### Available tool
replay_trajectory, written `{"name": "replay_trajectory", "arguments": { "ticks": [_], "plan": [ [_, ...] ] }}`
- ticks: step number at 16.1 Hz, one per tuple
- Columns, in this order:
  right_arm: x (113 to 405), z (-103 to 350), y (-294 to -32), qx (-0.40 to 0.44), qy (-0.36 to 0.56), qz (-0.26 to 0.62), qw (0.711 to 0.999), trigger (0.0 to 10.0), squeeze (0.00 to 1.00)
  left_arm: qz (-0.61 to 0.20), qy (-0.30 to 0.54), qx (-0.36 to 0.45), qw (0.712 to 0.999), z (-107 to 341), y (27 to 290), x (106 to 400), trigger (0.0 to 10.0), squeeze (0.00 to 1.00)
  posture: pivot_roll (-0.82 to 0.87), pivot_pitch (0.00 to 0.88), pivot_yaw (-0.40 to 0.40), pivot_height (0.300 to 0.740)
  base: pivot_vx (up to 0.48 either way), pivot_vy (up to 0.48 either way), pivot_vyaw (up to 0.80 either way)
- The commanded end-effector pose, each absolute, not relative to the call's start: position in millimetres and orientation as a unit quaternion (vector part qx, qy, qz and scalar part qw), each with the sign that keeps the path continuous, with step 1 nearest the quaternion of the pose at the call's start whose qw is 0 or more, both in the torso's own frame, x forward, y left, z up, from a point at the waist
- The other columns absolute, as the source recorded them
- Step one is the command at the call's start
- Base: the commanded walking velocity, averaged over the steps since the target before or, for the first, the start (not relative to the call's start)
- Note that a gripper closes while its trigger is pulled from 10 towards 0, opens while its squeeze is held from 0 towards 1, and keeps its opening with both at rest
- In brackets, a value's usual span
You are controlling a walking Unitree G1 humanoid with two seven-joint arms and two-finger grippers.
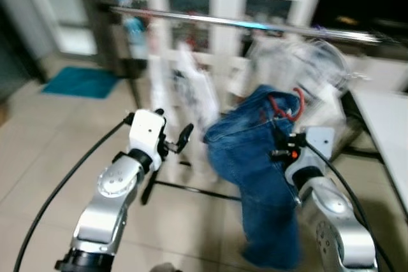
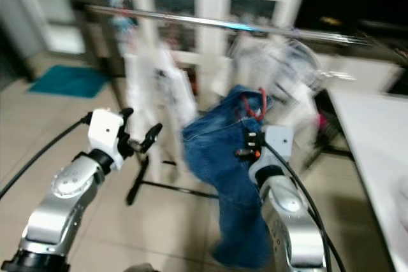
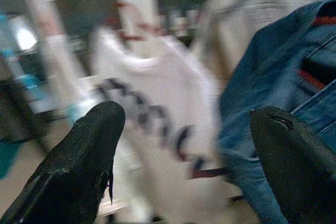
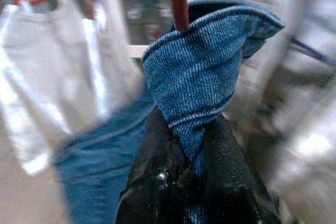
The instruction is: Hang hanger
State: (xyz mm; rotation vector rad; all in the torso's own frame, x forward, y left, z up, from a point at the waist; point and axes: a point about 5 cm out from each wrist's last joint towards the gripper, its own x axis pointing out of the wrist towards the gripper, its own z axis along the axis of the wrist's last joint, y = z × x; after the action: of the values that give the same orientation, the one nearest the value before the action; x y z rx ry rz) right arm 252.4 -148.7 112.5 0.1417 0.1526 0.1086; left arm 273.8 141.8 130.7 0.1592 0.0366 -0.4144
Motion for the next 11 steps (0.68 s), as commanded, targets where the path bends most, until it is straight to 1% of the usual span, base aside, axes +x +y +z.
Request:
{"name": "replay_trajectory", "arguments": {
  "ticks": [1, 5, 9, 11],
  "plan": [
    [255, 124, -143, 0.082, 0.044, 0.059, 0.994, 10.0, 0.00, -0.195, 0.023, 0.085, 0.977, 131, 149, 274, 10.0, 0.00, 0.07, 0.018, -0.005, 0.740, 0.360, 0.000, 0.00],
    [255, 126, -146, 0.078, 0.040, 0.049, 0.995, 10.0, 0.00, -0.201, 0.024, 0.091, 0.975, 132, 148, 274, 10.0, 0.00, 0.07, 0.020, -0.001, 0.740, 0.352, 0.000, 0.00],
    [259, 127, -154, 0.069, 0.036, 0.011, 0.997, 10.0, 0.00, -0.210, 0.027, 0.098, 0.972, 133, 146, 274, 10.0, 0.00, 0.07, 0.027, 0.001, 0.740, 0.356, 0.000, 0.00],
    [260, 128, -155, 0.061, 0.032, 0.011, 0.998, 10.0, 0.00, -0.212, 0.027, 0.100, 0.972, 133, 146, 274, 10.0, 0.00, 0.07, 0.029, 0.000, 0.740, 0.352, 0.000, 0.00]
  ]
}}
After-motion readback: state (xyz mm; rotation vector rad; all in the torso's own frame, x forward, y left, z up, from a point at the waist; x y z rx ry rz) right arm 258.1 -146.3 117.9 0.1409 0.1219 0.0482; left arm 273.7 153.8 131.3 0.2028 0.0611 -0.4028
